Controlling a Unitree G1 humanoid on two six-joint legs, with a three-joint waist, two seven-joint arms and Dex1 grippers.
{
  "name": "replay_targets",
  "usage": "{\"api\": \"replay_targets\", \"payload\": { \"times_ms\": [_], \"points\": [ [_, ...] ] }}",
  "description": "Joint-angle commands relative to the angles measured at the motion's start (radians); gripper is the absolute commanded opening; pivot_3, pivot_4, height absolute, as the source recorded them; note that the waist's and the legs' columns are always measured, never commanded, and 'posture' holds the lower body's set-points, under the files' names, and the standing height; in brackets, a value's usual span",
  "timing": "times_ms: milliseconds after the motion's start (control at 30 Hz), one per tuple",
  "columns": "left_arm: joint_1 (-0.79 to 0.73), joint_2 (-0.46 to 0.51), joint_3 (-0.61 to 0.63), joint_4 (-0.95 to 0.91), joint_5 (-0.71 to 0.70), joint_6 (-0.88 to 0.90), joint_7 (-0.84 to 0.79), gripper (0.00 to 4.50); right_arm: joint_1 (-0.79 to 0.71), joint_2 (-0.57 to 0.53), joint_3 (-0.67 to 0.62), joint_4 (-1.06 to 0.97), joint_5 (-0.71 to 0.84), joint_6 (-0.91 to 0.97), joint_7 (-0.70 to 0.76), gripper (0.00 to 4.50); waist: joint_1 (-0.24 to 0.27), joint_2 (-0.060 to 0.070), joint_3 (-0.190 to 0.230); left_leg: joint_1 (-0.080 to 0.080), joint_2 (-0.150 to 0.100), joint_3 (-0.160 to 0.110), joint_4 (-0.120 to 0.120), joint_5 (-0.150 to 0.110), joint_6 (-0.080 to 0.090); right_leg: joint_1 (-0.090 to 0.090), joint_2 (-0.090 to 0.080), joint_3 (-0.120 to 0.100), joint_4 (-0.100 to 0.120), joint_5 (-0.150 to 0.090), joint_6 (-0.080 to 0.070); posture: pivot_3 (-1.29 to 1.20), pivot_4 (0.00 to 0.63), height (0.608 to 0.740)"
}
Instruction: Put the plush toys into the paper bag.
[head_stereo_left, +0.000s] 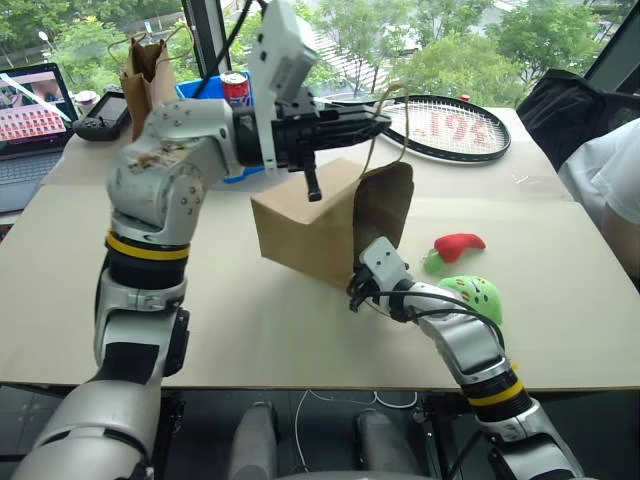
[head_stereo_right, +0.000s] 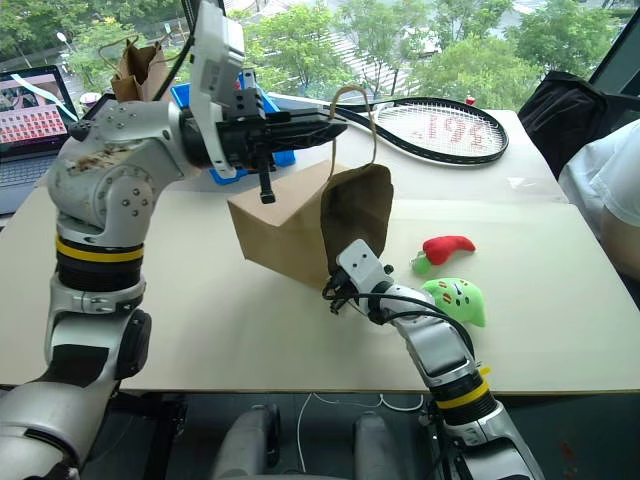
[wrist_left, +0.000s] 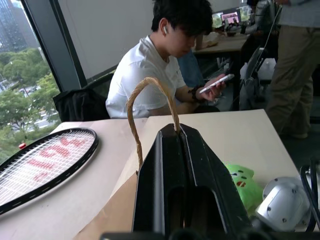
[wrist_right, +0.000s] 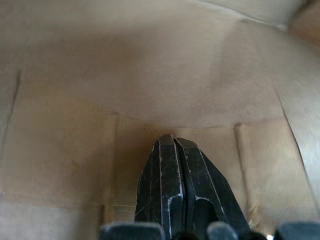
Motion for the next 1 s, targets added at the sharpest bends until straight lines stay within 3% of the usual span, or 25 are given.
{"api": "replay_targets", "payload": {
  "times_ms": [33,533,633,800,1000],
  "points": [
    [-0.037,-0.008,0.021,-0.049,-0.022,-0.018,0.019,0.0,-0.018,0.018,-0.037,0.01,-0.015,0.028,-0.04,0.03,-0.002,0.0,0.0,0.0,0.0,0.0,0.0,0.0,0.0,0.0,0.0,0.0,0.0,0.0,0.0,0.0,0.15,0.731],
    [-0.01,0.017,0.006,-0.057,-0.005,-0.012,0.036,0.0,-0.023,0.033,-0.055,0.013,-0.017,0.068,-0.06,0.03,-0.001,0.0,0.0,0.0,0.0,0.0,0.0,0.0,0.0,0.0,0.0,0.0,0.0,0.0,0.0,0.0,0.15,0.731],
    [0.009,0.03,-0.017,-0.05,0.025,-0.027,0.031,0.0,-0.033,0.024,-0.07,-0.02,0.003,0.057,-0.036,0.03,0.0,0.0,0.0,0.0,0.0,0.0,0.0,0.0,0.0,0.0,0.0,0.0,0.0,0.0,0.0,0.0,0.15,0.731],
    [0.039,0.036,-0.041,-0.029,0.067,-0.053,0.04,0.0,-0.054,-0.023,-0.17,-0.215,0.142,0.196,0.063,0.03,0.0,0.001,0.0,0.0,0.0,0.0,0.0,0.0,0.0,0.0,0.0,0.0,0.0,0.0,0.0,0.0,0.15,0.731],
    [0.096,0.027,-0.061,-0.033,0.076,-0.061,0.033,0.0,-0.071,-0.14,-0.322,-0.396,0.309,0.407,0.129,1.85,0.003,0.001,0.0,0.0,0.0,0.0,0.0,0.0,0.0,0.0,0.0,0.0,0.0,0.0,0.0,0.0,0.15,0.731]
  ]
}}
